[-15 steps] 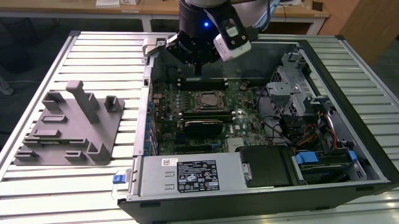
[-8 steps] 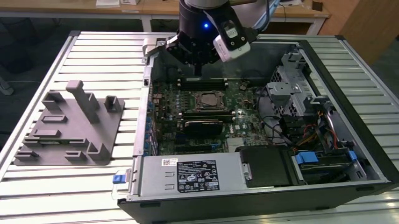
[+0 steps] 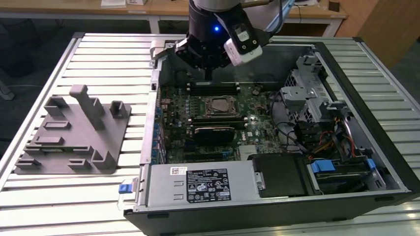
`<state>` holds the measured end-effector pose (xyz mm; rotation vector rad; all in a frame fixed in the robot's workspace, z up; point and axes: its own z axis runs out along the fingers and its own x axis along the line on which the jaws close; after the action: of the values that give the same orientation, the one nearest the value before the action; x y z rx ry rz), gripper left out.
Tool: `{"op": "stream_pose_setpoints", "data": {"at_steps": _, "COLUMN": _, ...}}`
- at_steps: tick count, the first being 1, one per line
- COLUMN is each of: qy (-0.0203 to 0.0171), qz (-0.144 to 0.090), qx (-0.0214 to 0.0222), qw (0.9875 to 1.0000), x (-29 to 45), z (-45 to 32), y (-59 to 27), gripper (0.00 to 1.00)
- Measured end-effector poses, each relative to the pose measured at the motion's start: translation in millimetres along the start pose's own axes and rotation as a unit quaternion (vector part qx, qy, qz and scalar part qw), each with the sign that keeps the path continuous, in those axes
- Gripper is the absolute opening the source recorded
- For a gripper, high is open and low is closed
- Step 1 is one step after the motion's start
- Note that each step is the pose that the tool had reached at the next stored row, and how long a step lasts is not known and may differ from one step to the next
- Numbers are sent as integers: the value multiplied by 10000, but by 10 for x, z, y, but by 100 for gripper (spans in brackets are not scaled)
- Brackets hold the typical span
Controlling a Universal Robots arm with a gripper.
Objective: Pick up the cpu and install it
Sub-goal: 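Install the second cpu locking lever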
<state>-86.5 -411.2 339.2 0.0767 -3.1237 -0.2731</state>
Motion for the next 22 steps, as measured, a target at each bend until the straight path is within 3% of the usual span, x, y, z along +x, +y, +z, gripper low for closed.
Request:
{"op": "stream_pose_setpoints", "data": {"at_steps": 15, "qy": 1, "qz": 4, "qx": 13, "qw": 10000, "x": -4, "z": 101, "y": 37, "gripper": 11}}
{"op": "stream_pose_setpoints", "data": {"at_steps": 22, "qy": 0, "qz": 16, "qx": 46, "qw": 10000, "x": -9, "z": 148, "y": 46, "gripper": 11}}
